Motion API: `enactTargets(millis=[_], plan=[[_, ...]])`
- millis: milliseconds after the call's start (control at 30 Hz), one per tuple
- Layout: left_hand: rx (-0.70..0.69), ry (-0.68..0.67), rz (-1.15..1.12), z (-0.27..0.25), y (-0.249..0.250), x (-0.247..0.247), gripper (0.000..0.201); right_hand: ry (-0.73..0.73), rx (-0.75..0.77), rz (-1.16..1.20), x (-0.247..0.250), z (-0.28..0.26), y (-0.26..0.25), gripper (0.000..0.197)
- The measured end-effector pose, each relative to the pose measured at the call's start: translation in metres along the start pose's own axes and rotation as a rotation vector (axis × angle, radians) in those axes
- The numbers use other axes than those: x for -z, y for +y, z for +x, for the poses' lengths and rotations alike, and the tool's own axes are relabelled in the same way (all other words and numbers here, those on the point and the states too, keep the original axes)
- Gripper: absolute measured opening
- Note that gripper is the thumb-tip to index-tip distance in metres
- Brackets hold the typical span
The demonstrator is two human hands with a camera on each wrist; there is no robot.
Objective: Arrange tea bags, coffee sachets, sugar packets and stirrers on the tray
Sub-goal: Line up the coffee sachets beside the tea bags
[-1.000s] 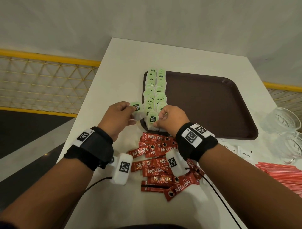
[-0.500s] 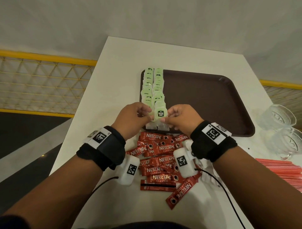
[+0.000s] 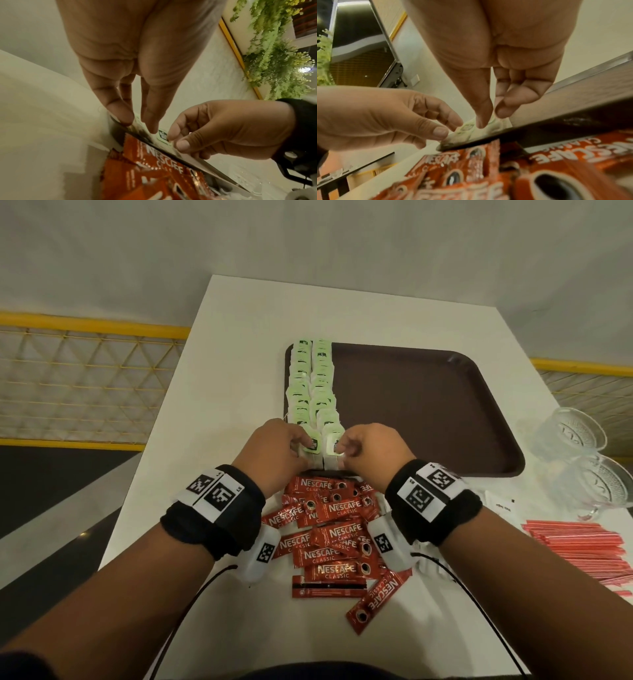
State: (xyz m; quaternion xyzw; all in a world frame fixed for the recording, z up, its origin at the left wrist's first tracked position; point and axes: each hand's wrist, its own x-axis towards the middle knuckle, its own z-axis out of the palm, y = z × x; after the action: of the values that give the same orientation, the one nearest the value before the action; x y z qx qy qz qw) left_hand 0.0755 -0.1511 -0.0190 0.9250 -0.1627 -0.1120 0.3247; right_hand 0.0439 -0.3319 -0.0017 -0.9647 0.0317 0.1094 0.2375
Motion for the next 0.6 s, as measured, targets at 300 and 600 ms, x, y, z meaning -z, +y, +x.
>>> enactTargets(millis=[300, 600], plan=[[-0.007, 0.008, 0.077, 0.007, -0.006, -0.009, 0.03, -0.011, -0.001, -0.088, -0.002, 0.001, -0.007, 0.019], [-0.146, 0.006, 0.069, -0.026, 0.011, 0.019, 0.008, 0.074, 0.152, -0.028, 0.024, -0.05, 0.006, 0.007]])
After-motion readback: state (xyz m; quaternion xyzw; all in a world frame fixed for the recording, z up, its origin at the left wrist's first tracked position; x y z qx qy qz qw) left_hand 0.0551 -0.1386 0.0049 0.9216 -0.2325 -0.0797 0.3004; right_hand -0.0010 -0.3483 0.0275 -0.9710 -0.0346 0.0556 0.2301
